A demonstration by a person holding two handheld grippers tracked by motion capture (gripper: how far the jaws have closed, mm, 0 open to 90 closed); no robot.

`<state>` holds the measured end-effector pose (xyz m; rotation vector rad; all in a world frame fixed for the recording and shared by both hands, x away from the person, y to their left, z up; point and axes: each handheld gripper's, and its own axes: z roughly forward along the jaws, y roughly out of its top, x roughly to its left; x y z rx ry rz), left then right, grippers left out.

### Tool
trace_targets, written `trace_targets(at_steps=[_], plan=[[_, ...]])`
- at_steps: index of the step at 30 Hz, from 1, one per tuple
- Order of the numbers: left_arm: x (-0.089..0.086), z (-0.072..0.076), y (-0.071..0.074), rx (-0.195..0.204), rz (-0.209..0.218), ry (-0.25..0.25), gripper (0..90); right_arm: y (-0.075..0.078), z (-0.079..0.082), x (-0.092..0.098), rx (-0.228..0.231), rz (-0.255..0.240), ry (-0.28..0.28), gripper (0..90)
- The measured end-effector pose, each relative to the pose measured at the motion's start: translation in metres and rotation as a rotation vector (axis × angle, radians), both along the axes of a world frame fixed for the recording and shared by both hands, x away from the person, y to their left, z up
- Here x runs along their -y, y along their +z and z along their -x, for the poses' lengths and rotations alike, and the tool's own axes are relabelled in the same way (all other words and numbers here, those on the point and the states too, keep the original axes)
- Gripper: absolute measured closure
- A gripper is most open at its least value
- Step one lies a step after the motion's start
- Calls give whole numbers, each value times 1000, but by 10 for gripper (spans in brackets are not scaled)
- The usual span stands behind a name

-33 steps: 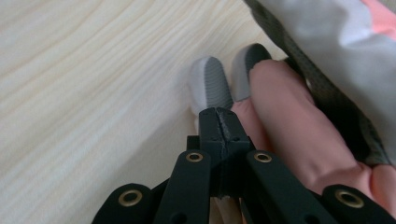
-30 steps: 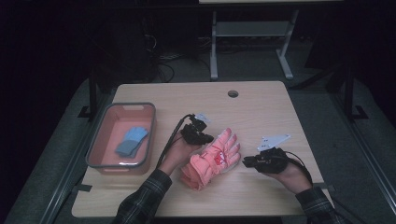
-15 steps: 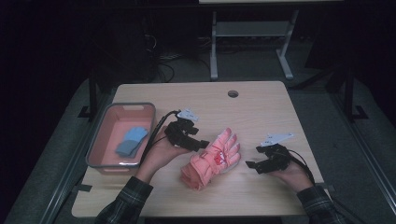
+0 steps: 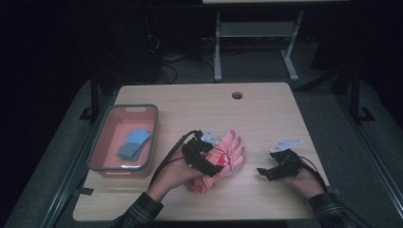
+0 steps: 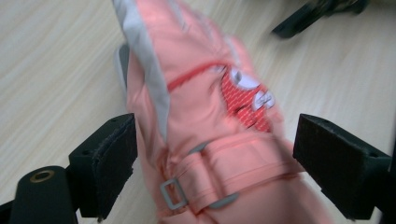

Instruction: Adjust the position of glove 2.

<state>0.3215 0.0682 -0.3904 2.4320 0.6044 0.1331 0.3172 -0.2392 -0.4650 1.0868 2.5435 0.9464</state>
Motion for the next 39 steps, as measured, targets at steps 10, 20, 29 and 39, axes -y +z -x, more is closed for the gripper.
trace_targets(at_steps=[10, 20, 29, 39], plan=[[-7, -10, -34, -141, 26, -13, 127, -3, 0, -3, -5, 31, 14, 141], [-11, -18, -48, -171, 13, -43, 129, -4, 0, -4, -5, 37, 19, 135], [-11, -16, -54, -134, 7, -58, 129, -5, 1, -7, 9, 52, 31, 89], [-11, -15, -53, -121, -11, -66, 236, -8, 0, -6, 16, 33, 32, 51]])
